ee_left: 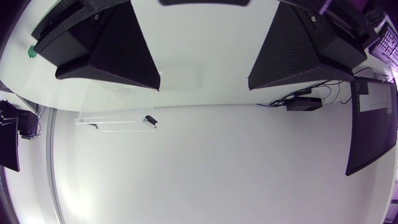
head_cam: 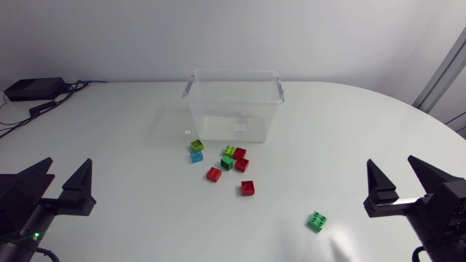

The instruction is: Place the duplo bricks in the container

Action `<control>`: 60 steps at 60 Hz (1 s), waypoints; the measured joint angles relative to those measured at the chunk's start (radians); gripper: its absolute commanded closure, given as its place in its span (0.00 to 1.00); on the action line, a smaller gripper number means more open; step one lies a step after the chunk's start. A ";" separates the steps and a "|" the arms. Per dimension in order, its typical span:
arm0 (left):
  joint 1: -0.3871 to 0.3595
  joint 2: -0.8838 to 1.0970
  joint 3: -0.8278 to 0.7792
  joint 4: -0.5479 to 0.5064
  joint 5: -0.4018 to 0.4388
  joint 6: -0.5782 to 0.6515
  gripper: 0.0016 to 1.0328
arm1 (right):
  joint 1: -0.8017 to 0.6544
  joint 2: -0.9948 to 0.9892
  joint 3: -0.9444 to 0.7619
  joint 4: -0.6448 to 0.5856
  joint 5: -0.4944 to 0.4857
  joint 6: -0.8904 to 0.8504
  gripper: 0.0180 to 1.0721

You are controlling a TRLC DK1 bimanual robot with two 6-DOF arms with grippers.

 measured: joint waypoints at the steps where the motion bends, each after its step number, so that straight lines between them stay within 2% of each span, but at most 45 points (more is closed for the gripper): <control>1: 0.000 0.000 0.000 0.000 0.000 0.000 0.04 | 0.000 0.000 0.000 0.000 0.000 0.000 0.04; 60: -0.015 0.000 0.008 -0.008 0.000 0.000 0.05 | 0.013 0.000 0.001 0.001 0.000 0.000 0.04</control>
